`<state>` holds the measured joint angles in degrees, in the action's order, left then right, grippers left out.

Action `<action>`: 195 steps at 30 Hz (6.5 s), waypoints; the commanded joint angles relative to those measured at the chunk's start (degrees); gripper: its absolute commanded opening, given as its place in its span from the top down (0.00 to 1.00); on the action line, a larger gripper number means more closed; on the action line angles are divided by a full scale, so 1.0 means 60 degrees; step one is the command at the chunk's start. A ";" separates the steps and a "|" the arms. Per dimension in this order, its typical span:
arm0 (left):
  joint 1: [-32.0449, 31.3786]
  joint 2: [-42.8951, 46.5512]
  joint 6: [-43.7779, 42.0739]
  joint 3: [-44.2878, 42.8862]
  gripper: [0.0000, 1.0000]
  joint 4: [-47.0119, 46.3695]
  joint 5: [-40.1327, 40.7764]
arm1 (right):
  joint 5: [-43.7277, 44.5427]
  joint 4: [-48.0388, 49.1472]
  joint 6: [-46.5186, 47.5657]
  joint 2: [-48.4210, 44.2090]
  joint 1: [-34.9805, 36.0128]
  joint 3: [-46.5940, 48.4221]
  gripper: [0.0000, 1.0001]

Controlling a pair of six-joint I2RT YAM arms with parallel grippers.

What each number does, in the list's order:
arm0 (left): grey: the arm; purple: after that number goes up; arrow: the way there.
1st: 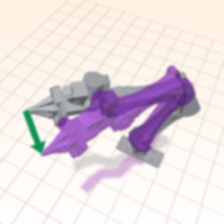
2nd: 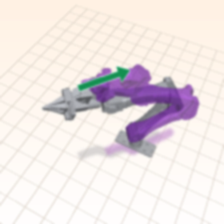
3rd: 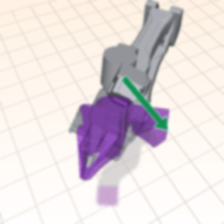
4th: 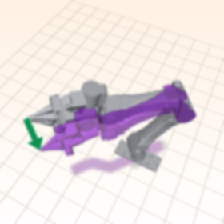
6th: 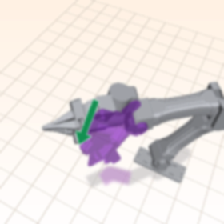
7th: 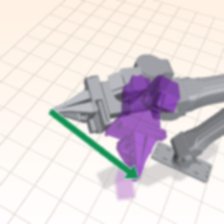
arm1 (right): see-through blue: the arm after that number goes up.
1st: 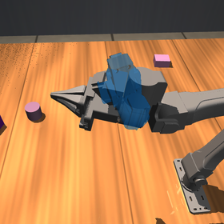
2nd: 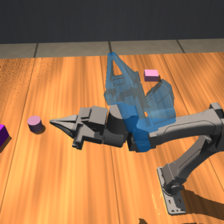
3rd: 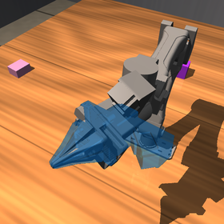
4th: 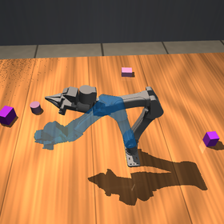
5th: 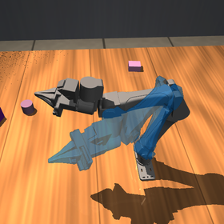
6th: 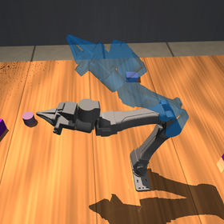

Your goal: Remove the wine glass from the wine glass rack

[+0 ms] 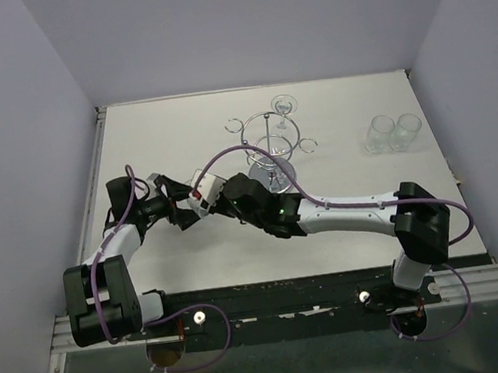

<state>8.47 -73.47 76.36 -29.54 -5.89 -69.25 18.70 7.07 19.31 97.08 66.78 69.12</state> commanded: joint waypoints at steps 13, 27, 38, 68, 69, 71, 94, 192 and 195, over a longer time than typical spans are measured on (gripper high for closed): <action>0.0477 0.0409 -0.0084 0.0045 0.35 0.1214 0.0379 | 0.0209 0.0887 0.0297 0.0900 0.0076 0.1048 0.99; 0.1678 0.0805 -0.0962 0.0221 0.01 0.2489 0.1288 | 0.0211 0.1401 0.1510 0.0931 0.0061 0.1415 0.99; 0.2704 0.0454 -0.2368 0.0119 0.01 0.2695 0.2195 | -0.2572 -0.0663 0.4280 -0.2773 -0.0086 -0.1995 0.99; 0.2836 -0.3545 -0.7892 -0.4876 0.01 0.6636 0.6064 | -0.6134 -1.1183 0.2935 -0.6089 -1.0656 -0.1298 0.99; 0.2836 -0.3589 -0.7892 -0.4906 0.01 0.6622 0.6020 | -0.5989 -1.1198 0.2789 -0.5797 -1.1053 -0.1078 0.99; 0.2836 -0.3619 -0.7849 -0.4906 0.01 0.6534 0.5962 | -0.5477 -1.1329 0.2423 -0.5094 -1.1990 -0.0552 0.99; 0.2836 -0.3151 -0.7864 -0.4249 0.01 0.5744 0.5420 | -0.2751 -1.2326 0.1117 0.0518 -1.5100 0.4283 0.99; -0.1188 0.0731 -1.4114 -0.5842 0.01 0.6752 0.5374 | -0.8273 -1.1140 0.1159 -0.1253 -1.2012 0.5736 0.00; -0.2083 0.0863 -1.4878 -0.6238 0.01 0.7089 0.5653 | -0.9032 -1.0134 0.0901 -0.1574 -1.1483 0.5138 0.00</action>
<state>2.02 -70.17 0.30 -63.61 31.33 -38.98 -27.38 -59.96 25.78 89.12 -6.20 103.88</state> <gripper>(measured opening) 0.988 0.998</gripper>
